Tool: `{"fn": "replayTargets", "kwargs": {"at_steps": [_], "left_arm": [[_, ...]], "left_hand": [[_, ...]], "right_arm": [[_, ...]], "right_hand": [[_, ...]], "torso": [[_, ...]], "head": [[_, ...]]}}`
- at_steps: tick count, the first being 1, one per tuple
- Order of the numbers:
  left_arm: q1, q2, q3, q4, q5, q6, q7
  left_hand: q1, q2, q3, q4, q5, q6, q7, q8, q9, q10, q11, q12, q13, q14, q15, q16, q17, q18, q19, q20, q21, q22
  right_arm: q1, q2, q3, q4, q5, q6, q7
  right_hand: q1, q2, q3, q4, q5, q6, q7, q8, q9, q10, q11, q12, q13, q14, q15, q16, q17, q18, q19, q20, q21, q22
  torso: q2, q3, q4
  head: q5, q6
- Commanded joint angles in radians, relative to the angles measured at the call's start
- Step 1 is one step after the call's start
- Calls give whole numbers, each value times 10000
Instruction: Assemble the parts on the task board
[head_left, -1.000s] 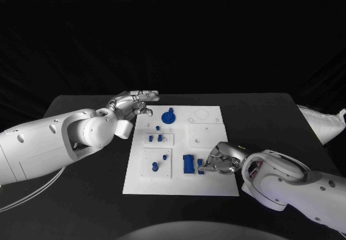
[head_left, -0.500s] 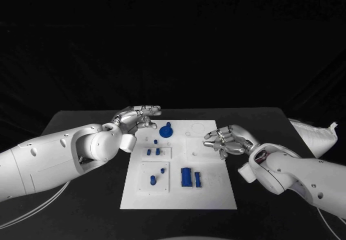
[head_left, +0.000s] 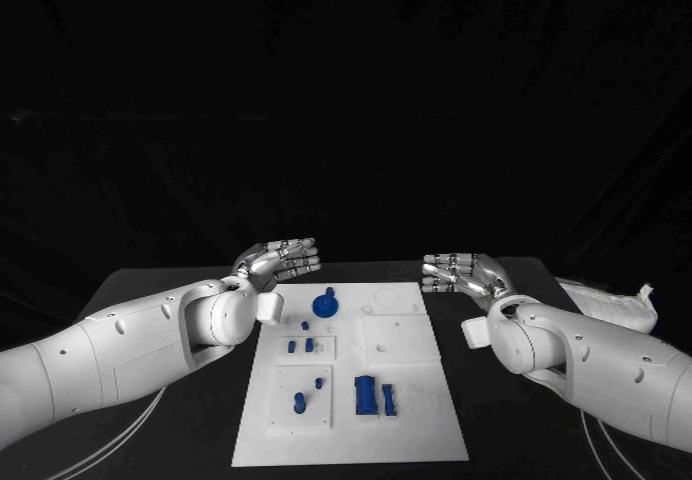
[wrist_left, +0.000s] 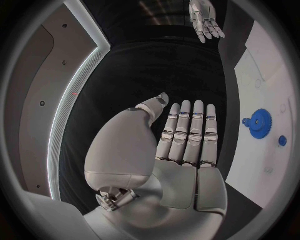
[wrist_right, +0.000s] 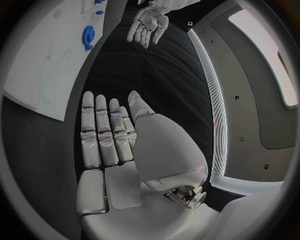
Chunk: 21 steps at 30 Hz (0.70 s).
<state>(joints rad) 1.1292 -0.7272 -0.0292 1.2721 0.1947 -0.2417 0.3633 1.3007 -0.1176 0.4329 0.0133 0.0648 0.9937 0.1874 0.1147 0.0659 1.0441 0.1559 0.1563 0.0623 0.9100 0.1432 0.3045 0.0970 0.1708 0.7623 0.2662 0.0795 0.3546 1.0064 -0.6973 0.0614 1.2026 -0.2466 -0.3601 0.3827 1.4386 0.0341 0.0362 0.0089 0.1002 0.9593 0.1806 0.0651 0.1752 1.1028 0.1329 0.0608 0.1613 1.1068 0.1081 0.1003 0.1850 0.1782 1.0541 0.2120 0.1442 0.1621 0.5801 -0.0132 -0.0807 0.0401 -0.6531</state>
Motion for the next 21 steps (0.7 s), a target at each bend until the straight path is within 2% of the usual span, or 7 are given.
{"fn": "replayTargets", "kwargs": {"at_steps": [1,4,5,7,8,20,21], "left_arm": [[-49,152,8,-249,218,-450,710],[-79,250,9,-384,228,-517,808],[-66,179,1,-313,71,-205,243],[-72,174,4,-286,55,-247,254],[-79,167,7,-254,35,-297,267],[-429,-175,147,1335,-939,-2746,906],[-473,-218,164,1536,-1062,-3056,986]], "left_hand": [[75,68,-154,-11,8,67,48,-172,-5,27,74,-300,-2,74,100,-545,-205,143,-177,101,-145,-304],[116,109,-247,-14,12,112,36,-284,-5,34,95,-494,-7,171,132,-842,-282,150,-174,113,-133,-471],[-3851,404,-1416,-133,-648,-2945,-526,-1147,-659,-3111,-445,-761,-623,-2654,-353,-1428,-970,-512,-2373,-712,-795,-1349],[-4083,462,-1554,-133,-648,-3114,-573,-1147,-659,-3326,-438,-835,-623,-2810,-367,-1547,-970,-512,-2561,-774,-795,-1458],[-4402,1176,-1653,-133,-648,-3343,-614,-1147,-659,-3581,-471,-1563,-623,-3029,-404,-1603,-970,-512,-2738,-843,-795,-1535],[-7785,1176,-2704,-133,-648,-5942,-1110,-1147,-659,-6273,-1559,-1563,-623,-5411,-1432,-2164,-970,-838,-4655,-1561,-795,-2324],[-8000,1176,-2770,-133,-648,-6106,-1143,-1147,-659,-6446,-1559,-1563,-623,-5563,-1432,-2212,-970,-840,-4776,-1605,-795,-2375]], "right_arm": [[2,145,19,-236,465,827,705],[3,235,32,-365,368,956,741],[4,175,22,-294,193,283,246],[8,166,16,-256,215,241,257],[13,154,8,-211,241,191,270],[252,-401,-343,1986,1499,-2235,893],[278,-461,-382,2224,1636,-2498,961]], "right_hand": [[-187,39,41,-191,-38,30,5,-27,-232,77,69,29,-424,235,-26,-203,-323,79,222,-22,-225,-225],[-326,74,94,-392,-29,69,27,-30,-452,125,45,28,-789,570,-60,-299,-592,76,507,-52,-366,-403],[-4459,-341,-362,-89,-300,-2878,-541,-651,-785,-3274,-364,-608,-1613,-3017,-353,-1003,-901,-535,-2883,-659,-656,-722],[-4864,-341,-362,-89,-1002,-3050,-563,-651,-876,-3485,-384,-608,-1613,-3172,-1081,-1003,-1004,-535,-3029,-723,-711,-799],[-5234,-341,-362,-89,-1002,-3295,-610,-651,-911,-3762,-420,-608,-1613,-3465,-1081,-1003,-1041,-536,-3315,-772,-1442,-834],[-8828,-341,-362,-89,-1002,-5775,-1084,-651,-1752,-6617,-1329,-608,-1613,-6458,-1081,-1003,-1850,-922,-6160,-1304,-1442,-1621],[-9058,-341,-362,-89,-1002,-5933,-1806,-651,-1752,-6798,-1329,-608,-1613,-6649,-1081,-1003,-1850,-922,-6343,-1339,-1442,-1621]], "torso": [[-107,61,18],[-132,77,18],[-77,44,12],[-84,46,33],[-93,49,58],[-353,130,789],[-358,132,803]], "head": [[31,159],[29,179],[26,136],[15,147],[1,159],[-391,522],[-399,529]]}}
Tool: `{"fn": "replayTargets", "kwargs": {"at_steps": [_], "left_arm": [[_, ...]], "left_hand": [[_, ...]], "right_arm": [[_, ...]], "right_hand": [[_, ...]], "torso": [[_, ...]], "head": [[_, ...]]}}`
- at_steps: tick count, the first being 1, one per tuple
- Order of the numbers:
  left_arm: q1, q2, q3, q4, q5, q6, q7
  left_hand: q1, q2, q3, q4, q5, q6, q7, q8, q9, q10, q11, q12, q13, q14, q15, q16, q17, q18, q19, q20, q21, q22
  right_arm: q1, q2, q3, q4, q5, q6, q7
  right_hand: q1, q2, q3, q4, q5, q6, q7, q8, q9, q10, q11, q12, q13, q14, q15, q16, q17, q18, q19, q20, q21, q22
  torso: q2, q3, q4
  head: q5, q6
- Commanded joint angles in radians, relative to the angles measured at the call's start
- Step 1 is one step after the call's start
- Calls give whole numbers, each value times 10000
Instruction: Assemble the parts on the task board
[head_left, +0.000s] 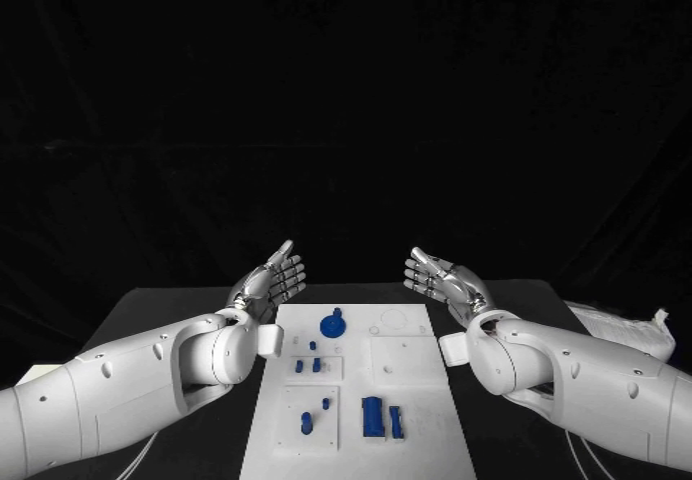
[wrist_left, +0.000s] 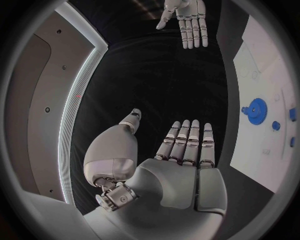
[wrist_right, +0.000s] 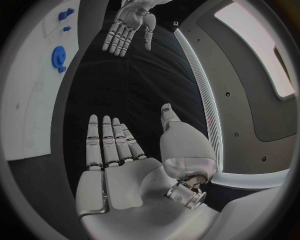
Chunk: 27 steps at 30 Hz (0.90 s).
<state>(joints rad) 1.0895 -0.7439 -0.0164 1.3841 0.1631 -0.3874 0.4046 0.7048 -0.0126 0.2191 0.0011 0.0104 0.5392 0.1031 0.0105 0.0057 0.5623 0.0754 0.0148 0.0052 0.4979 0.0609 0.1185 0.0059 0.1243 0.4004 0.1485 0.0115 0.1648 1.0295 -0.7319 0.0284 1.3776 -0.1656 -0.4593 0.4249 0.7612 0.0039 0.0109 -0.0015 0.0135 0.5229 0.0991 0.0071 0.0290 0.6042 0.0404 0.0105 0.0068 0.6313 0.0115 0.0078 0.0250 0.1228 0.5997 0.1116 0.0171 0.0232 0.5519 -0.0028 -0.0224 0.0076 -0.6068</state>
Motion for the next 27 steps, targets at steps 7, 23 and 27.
{"fn": "replayTargets", "kwargs": {"at_steps": [7,23,27], "left_arm": [[-318,-286,133,1509,-1417,-3287,1013],[-395,-361,164,1859,-1631,-3826,1154],[-395,-361,164,1859,-1631,-3826,1154]], "left_hand": [[-3355,126,-1040,-11,-104,-2570,-1031,-105,-57,-2676,-754,-148,-52,-2371,-609,-1185,-59,-1243,-1906,-707,-115,-783],[-5092,126,-2191,-11,-104,-3895,-1031,-105,-57,-4067,-754,-148,-52,-3605,-609,-1185,-59,-1243,-2869,-1485,-115,-1648],[-5414,126,-2191,-11,-104,-4145,-1031,-105,-57,-4323,-754,-148,-52,-3828,-609,-1185,-59,-1243,-3062,-1485,-115,-1648]], "right_arm": [[179,-422,-247,1691,1523,-2850,885],[205,-481,-284,1924,1656,-3107,951],[205,-481,-284,1924,1656,-3107,951]], "right_hand": [[-3673,-39,-109,15,-135,-2523,-991,-71,-290,-2921,-404,-105,-68,-3049,-115,-78,-250,-502,-2895,-1116,-171,-232],[-5527,-39,-109,15,-135,-3801,-991,-71,-290,-4390,-404,-105,-68,-4585,-115,-78,-250,-1228,-4362,-1116,-171,-232],[-5870,-39,-109,15,-135,-4038,-991,-71,-290,-4667,-404,-105,-68,-4876,-115,-78,-250,-1228,-4631,-1116,-171,-232]], "torso": [[-77,28,224],[-77,28,224],[-77,28,224]], "head": [[-76,68],[-76,68],[-76,68]]}}
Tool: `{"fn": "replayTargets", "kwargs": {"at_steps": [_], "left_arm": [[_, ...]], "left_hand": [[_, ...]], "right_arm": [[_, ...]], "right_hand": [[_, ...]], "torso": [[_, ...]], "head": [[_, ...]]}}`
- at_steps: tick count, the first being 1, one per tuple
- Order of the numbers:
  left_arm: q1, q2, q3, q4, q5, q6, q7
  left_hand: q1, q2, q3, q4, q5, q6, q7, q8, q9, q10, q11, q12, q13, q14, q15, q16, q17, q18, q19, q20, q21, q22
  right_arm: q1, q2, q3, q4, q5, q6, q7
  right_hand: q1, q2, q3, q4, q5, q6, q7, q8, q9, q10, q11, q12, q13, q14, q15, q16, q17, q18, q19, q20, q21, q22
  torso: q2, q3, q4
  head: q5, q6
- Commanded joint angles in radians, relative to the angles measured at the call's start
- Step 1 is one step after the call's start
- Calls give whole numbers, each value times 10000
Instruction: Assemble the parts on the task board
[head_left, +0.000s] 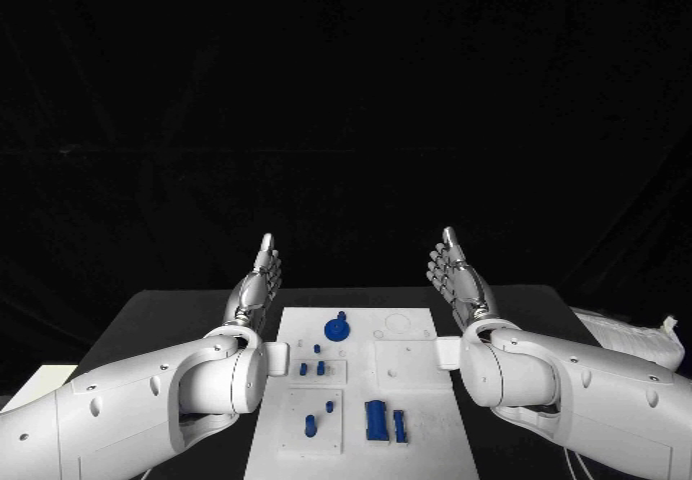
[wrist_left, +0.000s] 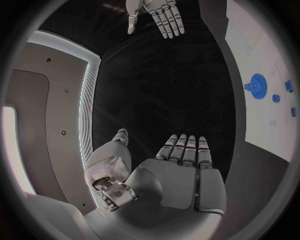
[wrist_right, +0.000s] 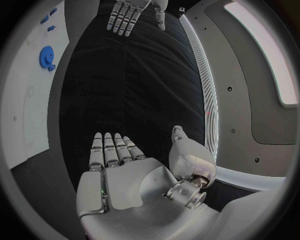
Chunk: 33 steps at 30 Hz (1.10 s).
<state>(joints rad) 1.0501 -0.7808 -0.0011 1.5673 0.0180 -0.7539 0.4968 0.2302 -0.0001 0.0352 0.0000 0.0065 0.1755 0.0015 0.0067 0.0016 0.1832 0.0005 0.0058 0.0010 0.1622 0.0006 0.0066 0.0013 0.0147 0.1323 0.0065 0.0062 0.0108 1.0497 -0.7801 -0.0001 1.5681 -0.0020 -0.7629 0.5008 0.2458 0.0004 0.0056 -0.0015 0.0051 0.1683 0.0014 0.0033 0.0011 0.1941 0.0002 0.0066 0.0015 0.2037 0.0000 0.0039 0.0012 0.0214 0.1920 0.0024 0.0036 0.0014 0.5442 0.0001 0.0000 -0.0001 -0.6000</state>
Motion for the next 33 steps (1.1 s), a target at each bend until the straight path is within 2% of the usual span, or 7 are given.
{"fn": "replayTargets", "kwargs": {"at_steps": [1,11,12,14,17,19,33], "left_arm": [[-1,8,11,28,-180,-161,232],[-1,8,11,28,-180,-161,232],[-1,8,11,28,-180,-161,232],[-1,8,11,28,-180,-161,232],[-1,8,11,28,-180,-161,232],[-1,8,11,28,-180,-161,232],[-1,8,11,28,-180,-161,232]], "left_hand": [[-728,1,-352,0,-65,-558,-15,-67,-16,-583,-5,-58,-10,-514,-6,-66,-13,-147,-413,-65,-62,-108],[-1210,1,-352,0,-65,-933,-15,-67,-16,-976,-5,-58,-10,-857,-6,-66,-13,-147,-1323,-65,-62,-108],[-1280,1,-352,0,-65,-957,-15,-67,-16,-1019,-5,-58,-10,-887,-6,-66,-13,-147,-1323,-65,-62,-108],[-1324,1,-352,0,-65,-1024,-15,-67,-16,-1071,-5,-58,-10,-1622,-6,-66,-13,-147,-1323,-65,-62,-108],[-1428,1,-352,0,-65,-1755,-15,-67,-16,-1832,-5,-58,-10,-1622,-6,-66,-13,-147,-1323,-65,-62,-108],[-2302,1,-352,0,-65,-1755,-15,-67,-16,-1832,-5,-58,-10,-1622,-6,-66,-13,-147,-1323,-65,-62,-108],[-2302,1,-352,0,-65,-1755,-15,-67,-16,-1832,-5,-58,-10,-1622,-6,-66,-13,-147,-1323,-65,-62,-108]], "right_arm": [[3,1,1,19,20,-71,192],[3,1,1,19,20,-71,192],[3,1,1,19,20,-71,192],[3,1,1,19,20,-71,192],[3,1,1,19,20,-71,192],[3,1,1,19,20,-71,192],[3,1,1,19,20,-71,192]], "right_hand": [[-781,-4,-56,15,-51,-539,-14,-33,-11,-621,-2,-66,-15,-654,0,-39,-12,-214,-604,-24,-36,-14],[-1312,-4,-56,15,-51,-879,-14,-33,-11,-1030,-2,-66,-15,-1091,0,-39,-12,-214,-1021,-24,-36,-14],[-1542,-4,-56,15,-51,-1683,-14,-33,-11,-1206,-2,-66,-15,-1283,0,-39,-12,-214,-1196,-24,-36,-14],[-2458,-4,-56,15,-51,-1683,-14,-33,-11,-1941,-2,-66,-15,-2037,0,-39,-12,-214,-1920,-24,-36,-14],[-2458,-4,-56,15,-51,-1683,-14,-33,-11,-1941,-2,-66,-15,-2037,0,-39,-12,-214,-1920,-24,-36,-14],[-2458,-4,-56,15,-51,-1683,-14,-33,-11,-1941,-2,-66,-15,-2037,0,-39,-12,-214,-1920,-24,-36,-14],[-2458,-4,-56,15,-51,-1683,-14,-33,-11,-1941,-2,-66,-15,-2037,0,-39,-12,-214,-1920,-24,-36,-14]], "torso": [[0,-1,0],[0,-1,0],[0,-1,0],[0,-1,0],[0,-1,0],[0,-1,0],[0,-1,0]], "head": [[1,0],[1,0],[1,0],[1,0],[1,0],[1,0],[1,0]]}}
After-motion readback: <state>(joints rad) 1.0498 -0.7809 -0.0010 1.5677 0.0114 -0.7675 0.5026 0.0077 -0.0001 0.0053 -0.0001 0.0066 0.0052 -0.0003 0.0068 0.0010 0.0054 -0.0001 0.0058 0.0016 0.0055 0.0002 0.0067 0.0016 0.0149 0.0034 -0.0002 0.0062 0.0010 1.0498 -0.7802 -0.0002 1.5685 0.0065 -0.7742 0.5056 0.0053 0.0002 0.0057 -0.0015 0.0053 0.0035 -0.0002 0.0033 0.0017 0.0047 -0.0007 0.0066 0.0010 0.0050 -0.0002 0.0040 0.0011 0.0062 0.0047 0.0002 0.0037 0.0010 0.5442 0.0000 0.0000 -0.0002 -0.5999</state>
